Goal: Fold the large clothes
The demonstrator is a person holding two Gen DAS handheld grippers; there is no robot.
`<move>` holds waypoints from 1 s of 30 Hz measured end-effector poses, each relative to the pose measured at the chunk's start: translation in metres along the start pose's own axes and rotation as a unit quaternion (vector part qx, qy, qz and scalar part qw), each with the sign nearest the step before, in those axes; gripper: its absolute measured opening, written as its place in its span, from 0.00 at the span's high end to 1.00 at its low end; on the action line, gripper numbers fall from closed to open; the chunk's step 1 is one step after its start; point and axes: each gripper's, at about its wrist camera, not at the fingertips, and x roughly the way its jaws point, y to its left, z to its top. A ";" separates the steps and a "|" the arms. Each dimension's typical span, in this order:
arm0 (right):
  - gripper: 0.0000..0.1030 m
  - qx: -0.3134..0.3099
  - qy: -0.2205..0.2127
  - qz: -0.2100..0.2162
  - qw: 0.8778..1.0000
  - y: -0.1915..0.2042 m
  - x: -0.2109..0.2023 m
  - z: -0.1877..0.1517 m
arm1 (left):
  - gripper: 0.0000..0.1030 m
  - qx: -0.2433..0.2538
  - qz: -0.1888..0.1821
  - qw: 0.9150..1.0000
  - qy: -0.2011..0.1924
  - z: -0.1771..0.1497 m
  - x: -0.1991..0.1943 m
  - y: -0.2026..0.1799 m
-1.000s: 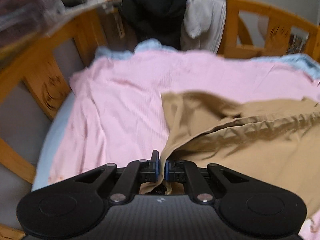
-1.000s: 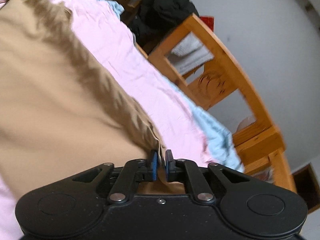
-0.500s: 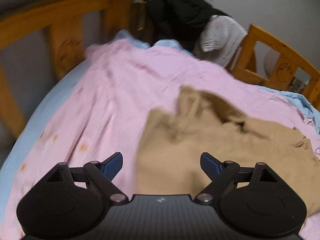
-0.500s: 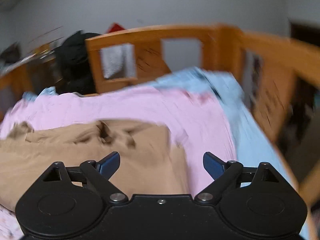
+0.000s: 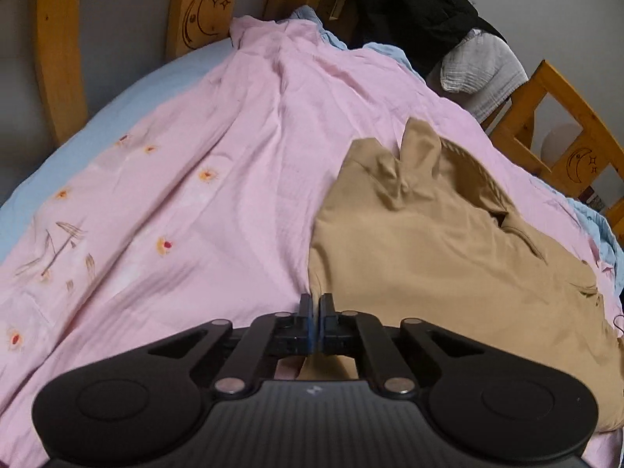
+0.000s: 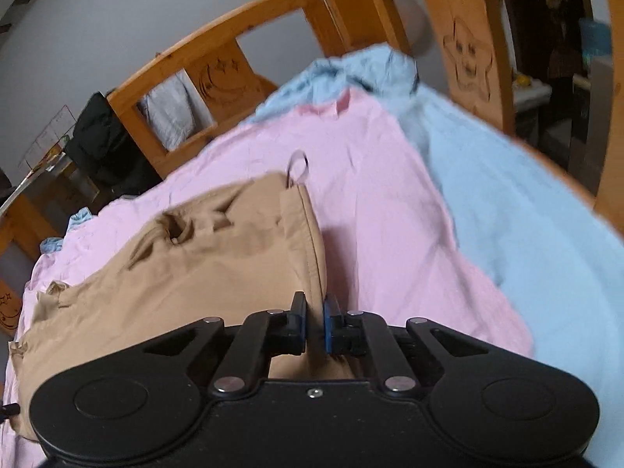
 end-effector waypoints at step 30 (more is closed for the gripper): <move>0.39 0.186 0.086 0.025 0.979 -0.014 -0.044 -0.052 | 0.43 -0.081 -0.111 0.990 0.017 -0.057 0.001 -0.013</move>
